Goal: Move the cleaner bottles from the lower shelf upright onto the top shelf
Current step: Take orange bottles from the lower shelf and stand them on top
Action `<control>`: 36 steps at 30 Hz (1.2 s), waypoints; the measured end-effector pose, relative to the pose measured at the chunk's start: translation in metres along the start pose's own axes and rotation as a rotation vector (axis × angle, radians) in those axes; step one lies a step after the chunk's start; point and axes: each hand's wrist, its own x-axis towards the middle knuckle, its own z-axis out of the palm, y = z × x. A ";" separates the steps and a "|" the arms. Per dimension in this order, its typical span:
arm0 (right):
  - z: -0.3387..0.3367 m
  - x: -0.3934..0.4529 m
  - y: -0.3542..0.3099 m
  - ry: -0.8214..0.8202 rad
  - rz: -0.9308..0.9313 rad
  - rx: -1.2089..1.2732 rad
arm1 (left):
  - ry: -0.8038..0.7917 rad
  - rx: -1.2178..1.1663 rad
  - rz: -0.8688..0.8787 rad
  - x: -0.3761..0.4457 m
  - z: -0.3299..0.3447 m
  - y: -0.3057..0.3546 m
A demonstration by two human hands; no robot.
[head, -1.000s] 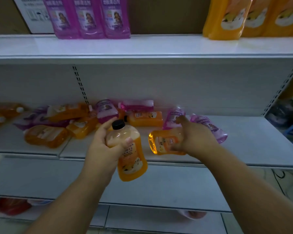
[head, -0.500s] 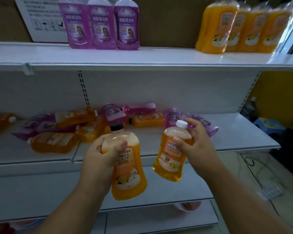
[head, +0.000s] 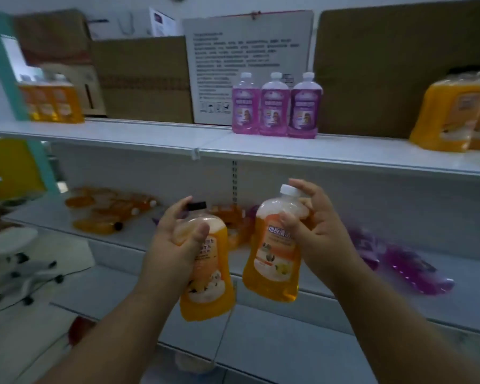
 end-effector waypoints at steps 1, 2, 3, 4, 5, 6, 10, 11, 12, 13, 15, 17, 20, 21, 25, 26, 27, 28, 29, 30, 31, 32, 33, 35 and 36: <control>0.016 0.009 -0.004 -0.037 -0.007 0.027 | 0.025 0.045 0.026 0.002 -0.019 0.001; 0.034 0.017 -0.008 -0.077 -0.008 0.052 | 0.053 0.097 0.052 0.005 -0.039 0.002; 0.052 0.025 -0.011 -0.118 -0.011 0.073 | 0.081 0.148 0.072 0.008 -0.058 0.003; 0.071 0.033 -0.014 -0.159 -0.017 0.091 | 0.111 0.184 0.080 0.012 -0.078 0.004; 0.092 0.040 -0.017 -0.199 -0.025 0.105 | 0.137 0.206 0.078 0.016 -0.098 0.003; 0.113 0.048 -0.020 -0.234 -0.035 0.117 | 0.160 0.220 0.073 0.022 -0.119 0.002; 0.204 0.074 -0.027 -0.247 -0.093 0.143 | 0.215 0.267 0.065 0.051 -0.200 -0.005; 0.227 0.082 -0.029 -0.224 -0.116 0.148 | 0.217 0.287 0.072 0.061 -0.221 -0.005; 0.250 0.092 -0.032 -0.204 -0.138 0.153 | 0.213 0.299 0.083 0.072 -0.242 -0.004; 0.272 0.103 -0.035 -0.194 -0.156 0.154 | 0.210 0.314 0.100 0.084 -0.261 -0.001; 0.311 0.126 -0.042 -0.200 -0.179 0.153 | 0.213 0.366 0.129 0.109 -0.297 0.007; 0.344 0.152 -0.051 -0.183 -0.189 0.177 | 0.219 0.359 0.113 0.137 -0.329 0.017; 0.382 0.185 -0.061 -0.157 -0.194 0.183 | 0.218 0.274 0.045 0.176 -0.366 0.024; 0.391 0.195 -0.063 -0.163 -0.200 0.174 | 0.209 0.239 0.031 0.188 -0.375 0.024; 0.420 0.239 -0.060 -0.199 -0.227 0.149 | 0.132 0.180 0.010 0.238 -0.401 0.014; 0.426 0.251 -0.058 -0.200 -0.238 0.139 | 0.103 0.180 0.018 0.252 -0.406 0.011; 0.431 0.263 -0.055 -0.205 -0.246 0.128 | 0.078 0.175 0.028 0.266 -0.410 0.008; 0.436 0.275 -0.053 -0.215 -0.255 0.121 | 0.061 0.167 0.041 0.279 -0.414 0.006; 0.441 0.288 -0.052 -0.228 -0.272 0.118 | 0.053 0.159 0.062 0.292 -0.417 0.005; 0.446 0.301 -0.051 -0.239 -0.296 0.112 | 0.049 0.153 0.090 0.305 -0.420 0.004; 0.451 0.316 -0.050 -0.248 -0.316 0.103 | 0.048 0.152 0.118 0.318 -0.422 0.003; 0.456 0.330 -0.049 -0.250 -0.328 0.094 | 0.048 0.153 0.139 0.331 -0.425 0.002; 0.460 0.345 -0.049 -0.245 -0.333 0.086 | 0.044 0.153 0.154 0.344 -0.427 0.003; 0.468 0.373 -0.048 -0.216 -0.347 0.079 | 0.025 0.134 0.178 0.369 -0.432 0.005; 0.472 0.388 -0.048 -0.206 -0.361 0.072 | 0.022 0.116 0.186 0.380 -0.436 0.005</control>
